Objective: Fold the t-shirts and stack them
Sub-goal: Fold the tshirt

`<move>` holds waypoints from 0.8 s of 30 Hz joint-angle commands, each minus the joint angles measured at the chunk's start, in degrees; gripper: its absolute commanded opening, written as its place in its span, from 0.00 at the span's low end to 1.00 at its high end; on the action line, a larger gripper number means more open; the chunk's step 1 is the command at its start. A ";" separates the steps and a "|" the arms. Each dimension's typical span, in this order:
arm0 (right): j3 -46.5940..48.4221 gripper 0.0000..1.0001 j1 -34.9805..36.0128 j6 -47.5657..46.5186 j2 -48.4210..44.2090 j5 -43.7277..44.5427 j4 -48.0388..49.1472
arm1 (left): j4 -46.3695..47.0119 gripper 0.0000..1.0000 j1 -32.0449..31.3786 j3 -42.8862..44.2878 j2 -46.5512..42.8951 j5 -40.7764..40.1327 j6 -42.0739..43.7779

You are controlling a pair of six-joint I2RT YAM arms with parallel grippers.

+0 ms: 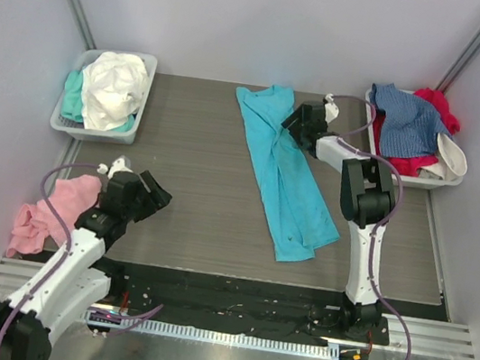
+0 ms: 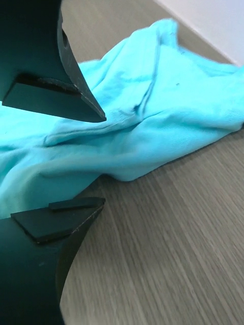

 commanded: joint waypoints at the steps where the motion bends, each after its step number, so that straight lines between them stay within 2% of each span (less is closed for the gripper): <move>1: -1.26 0.70 0.12 -10.65 -8.96 0.06 -3.07 | 15.95 0.68 -1.91 -1.75 9.33 4.62 -0.76; 3: -2.49 0.71 0.12 -14.42 -11.34 -0.90 -4.98 | 19.85 0.68 -4.11 -0.88 13.21 4.62 -0.68; 10: -3.46 0.71 0.39 -21.29 -21.18 -0.91 -15.45 | 37.23 0.70 -20.97 6.93 33.42 0.84 -2.34; 16: -12.67 0.71 0.39 -21.74 -34.10 2.08 -18.36 | 45.96 0.70 -32.66 15.10 51.70 -1.09 -5.51; 18: -15.58 0.71 0.47 -21.30 -38.13 2.43 -19.32 | 48.59 0.70 -35.39 17.22 57.92 -0.57 -6.47; 24: -19.45 0.72 0.39 -20.59 -43.95 2.78 -20.65 | 53.17 0.68 -39.18 21.71 66.66 1.19 -10.52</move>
